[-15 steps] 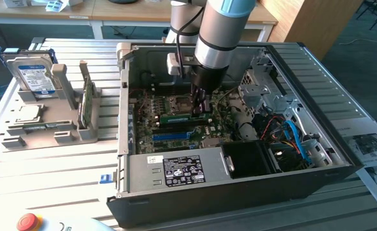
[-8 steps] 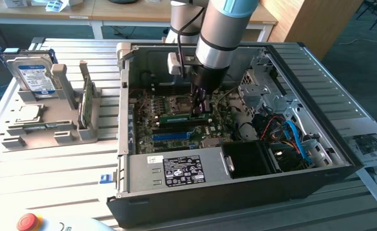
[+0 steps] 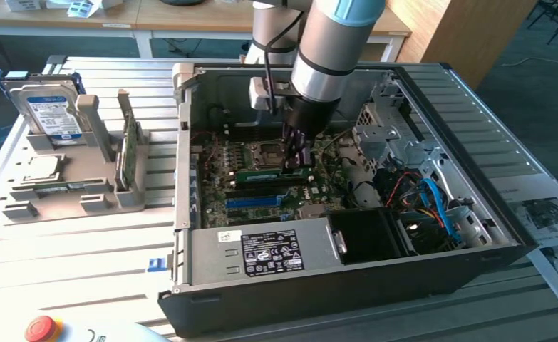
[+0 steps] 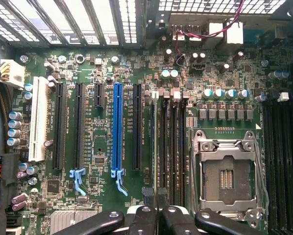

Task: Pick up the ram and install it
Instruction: 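Insert the ram into the slot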

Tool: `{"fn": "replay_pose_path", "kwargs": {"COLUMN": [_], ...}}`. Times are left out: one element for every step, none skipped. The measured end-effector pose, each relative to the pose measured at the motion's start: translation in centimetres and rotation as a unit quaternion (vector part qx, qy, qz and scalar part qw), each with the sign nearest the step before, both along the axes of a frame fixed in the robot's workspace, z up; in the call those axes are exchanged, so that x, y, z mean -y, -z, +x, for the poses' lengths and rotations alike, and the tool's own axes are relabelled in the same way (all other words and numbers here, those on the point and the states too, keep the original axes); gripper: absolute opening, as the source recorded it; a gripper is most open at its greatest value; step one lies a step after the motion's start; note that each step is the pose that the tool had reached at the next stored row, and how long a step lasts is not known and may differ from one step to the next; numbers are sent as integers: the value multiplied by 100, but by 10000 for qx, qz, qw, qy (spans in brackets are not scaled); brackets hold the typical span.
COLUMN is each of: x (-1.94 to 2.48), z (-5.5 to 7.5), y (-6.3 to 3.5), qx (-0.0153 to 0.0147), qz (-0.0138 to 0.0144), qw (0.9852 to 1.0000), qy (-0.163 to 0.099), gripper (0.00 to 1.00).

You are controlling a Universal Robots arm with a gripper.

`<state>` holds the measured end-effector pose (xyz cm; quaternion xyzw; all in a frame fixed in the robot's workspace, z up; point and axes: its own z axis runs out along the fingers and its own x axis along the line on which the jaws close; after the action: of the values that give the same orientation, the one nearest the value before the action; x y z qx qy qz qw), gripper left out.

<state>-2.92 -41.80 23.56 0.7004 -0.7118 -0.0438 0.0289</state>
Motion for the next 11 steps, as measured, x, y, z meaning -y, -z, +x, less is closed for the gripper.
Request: {"fn": "replay_pose_path", "kwargs": {"x": [1,2,2,2,2,2,2,2,3,7,12], "z": [2,6,9,9,9,9,9,9,9,12,16], "y": [0,1,0,0,0,0,0,0,0,0,0], "qx": [-15,-30,-42,-42,-42,-43,-43,-43,-43,-43,-43], "qz": [0,2,2,2,1,1,1,1,1,2,3], "qw": [10000,10000,10000,10000,10000,10000,10000,10000,10000,10000,10000], "qy": [0,0,0,0,0,1,1,1,0,0,0], "gripper": [12,12,12,12,12,12,12,12,12,12,12]}}
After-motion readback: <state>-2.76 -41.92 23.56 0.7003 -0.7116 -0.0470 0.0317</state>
